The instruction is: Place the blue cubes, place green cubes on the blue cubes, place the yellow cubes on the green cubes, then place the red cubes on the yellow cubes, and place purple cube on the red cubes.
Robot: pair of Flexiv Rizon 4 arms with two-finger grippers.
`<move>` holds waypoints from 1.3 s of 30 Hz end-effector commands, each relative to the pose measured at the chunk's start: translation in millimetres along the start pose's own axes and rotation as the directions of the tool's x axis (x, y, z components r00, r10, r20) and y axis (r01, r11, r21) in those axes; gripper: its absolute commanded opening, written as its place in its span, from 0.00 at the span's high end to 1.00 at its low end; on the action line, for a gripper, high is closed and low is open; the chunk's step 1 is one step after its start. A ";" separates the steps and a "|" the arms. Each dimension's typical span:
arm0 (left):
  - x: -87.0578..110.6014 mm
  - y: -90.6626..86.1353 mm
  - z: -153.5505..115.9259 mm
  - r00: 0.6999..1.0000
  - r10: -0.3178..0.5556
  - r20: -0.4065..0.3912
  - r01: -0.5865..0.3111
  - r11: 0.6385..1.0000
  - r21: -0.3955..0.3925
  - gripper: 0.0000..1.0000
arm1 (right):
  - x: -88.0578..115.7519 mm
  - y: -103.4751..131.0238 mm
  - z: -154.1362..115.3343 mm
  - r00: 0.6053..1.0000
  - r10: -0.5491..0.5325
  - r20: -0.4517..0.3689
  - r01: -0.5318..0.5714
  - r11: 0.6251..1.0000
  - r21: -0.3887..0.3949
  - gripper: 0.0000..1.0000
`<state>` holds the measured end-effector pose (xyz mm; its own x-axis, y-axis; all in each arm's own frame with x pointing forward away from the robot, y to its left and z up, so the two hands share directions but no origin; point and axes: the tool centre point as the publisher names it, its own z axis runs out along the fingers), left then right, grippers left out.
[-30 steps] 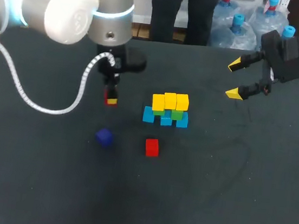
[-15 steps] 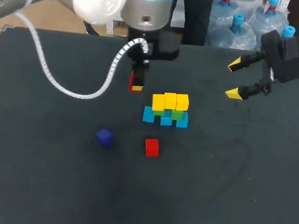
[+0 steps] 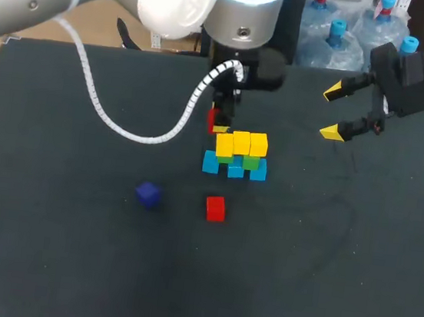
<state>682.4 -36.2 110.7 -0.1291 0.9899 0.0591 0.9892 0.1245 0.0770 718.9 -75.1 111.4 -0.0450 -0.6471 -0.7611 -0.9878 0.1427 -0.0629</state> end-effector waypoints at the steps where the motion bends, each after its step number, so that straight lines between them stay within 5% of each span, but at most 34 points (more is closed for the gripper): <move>1: -5.1 -2.5 8.1 0.999 0.000 0.047 0.001 1.000 -0.004 1.00 | 0.2 0.1 0.2 1.000 -0.001 0.001 0.001 1.000 0.001 0.00; 6: -19.0 -5.1 8.3 0.997 0.019 0.081 -0.018 1.000 -0.008 1.00 | 0.2 0.1 0.2 1.000 -0.001 0.001 0.001 1.000 0.001 0.00; 39: -33.8 -19.6 -2.8 0.998 0.013 0.061 -0.014 1.000 0.018 1.00 | 0.2 0.1 0.2 1.000 -0.001 0.001 0.001 1.000 0.001 0.00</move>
<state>670.2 -73.2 109.1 -0.1116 0.9938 0.0000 0.9923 0.1115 0.0548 718.9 -75.1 111.4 -0.0451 -0.6471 -0.7611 -0.9878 0.1428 -0.0629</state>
